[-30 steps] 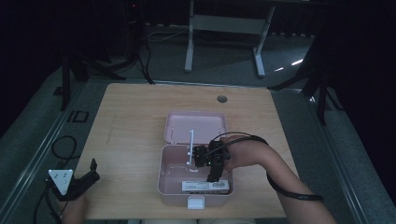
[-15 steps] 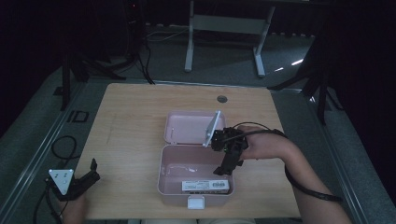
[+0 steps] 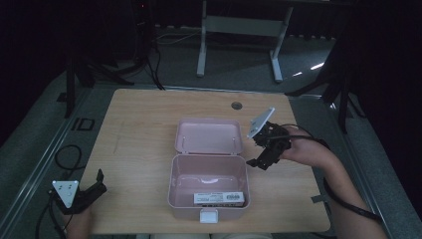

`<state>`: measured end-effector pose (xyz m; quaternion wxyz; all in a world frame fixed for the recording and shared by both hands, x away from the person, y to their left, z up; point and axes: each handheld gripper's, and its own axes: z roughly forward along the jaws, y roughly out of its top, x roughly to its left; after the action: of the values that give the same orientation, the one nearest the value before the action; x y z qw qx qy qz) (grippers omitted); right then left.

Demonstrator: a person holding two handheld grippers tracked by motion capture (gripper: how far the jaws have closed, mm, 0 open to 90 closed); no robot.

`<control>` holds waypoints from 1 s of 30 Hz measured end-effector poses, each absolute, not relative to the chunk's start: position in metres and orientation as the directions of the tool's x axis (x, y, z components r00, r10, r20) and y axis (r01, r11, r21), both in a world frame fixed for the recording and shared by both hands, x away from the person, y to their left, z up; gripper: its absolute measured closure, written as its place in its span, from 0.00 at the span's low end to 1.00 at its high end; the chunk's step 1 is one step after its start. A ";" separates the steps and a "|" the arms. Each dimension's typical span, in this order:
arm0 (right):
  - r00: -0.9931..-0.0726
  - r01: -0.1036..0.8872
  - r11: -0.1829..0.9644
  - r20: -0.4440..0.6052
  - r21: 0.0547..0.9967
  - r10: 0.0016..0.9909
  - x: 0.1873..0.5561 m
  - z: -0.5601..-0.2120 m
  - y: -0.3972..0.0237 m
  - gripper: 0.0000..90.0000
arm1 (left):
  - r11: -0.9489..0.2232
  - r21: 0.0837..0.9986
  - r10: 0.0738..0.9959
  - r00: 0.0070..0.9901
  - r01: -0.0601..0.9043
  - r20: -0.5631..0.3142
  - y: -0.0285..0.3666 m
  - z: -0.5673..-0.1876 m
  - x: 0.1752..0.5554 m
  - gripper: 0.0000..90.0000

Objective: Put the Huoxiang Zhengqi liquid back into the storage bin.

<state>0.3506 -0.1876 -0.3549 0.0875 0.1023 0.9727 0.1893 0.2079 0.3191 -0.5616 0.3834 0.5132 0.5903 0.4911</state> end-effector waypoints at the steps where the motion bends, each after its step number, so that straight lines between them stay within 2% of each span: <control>1: -0.964 0.166 0.907 -0.131 0.386 0.232 0.351 -0.355 -0.188 0.15 | -0.010 0.973 0.982 -0.180 0.230 0.052 0.319 -0.562 0.208 0.02; 11: -0.909 0.294 0.829 -0.128 0.476 0.397 0.371 -0.399 -0.218 0.14 | -0.012 0.973 0.983 -0.177 0.229 0.054 0.319 -0.562 0.208 0.02; 13: -0.889 0.321 0.800 -0.130 0.507 0.440 0.375 -0.411 -0.224 0.14 | -0.012 0.973 0.983 -0.177 0.230 0.054 0.319 -0.562 0.208 0.02; 14: -0.857 0.354 0.760 -0.137 0.544 0.497 0.378 -0.425 -0.231 0.14 | -0.012 0.974 0.983 -0.177 0.228 0.053 0.319 -0.562 0.208 0.02; 25: -0.734 0.418 0.585 -0.121 0.695 0.669 0.385 -0.479 -0.259 0.12 | -0.012 0.973 0.983 -0.178 0.229 0.054 0.319 -0.562 0.208 0.02; 30: -0.709 0.424 0.544 -0.108 0.724 0.697 0.382 -0.500 -0.269 0.12 | -0.010 0.974 0.983 -0.178 0.225 0.052 0.319 -0.562 0.208 0.02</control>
<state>0.3815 -0.2691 -0.4995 0.1959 0.3271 0.8565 0.3480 0.2076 0.3188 -0.5616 0.3846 0.5127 0.5889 0.4923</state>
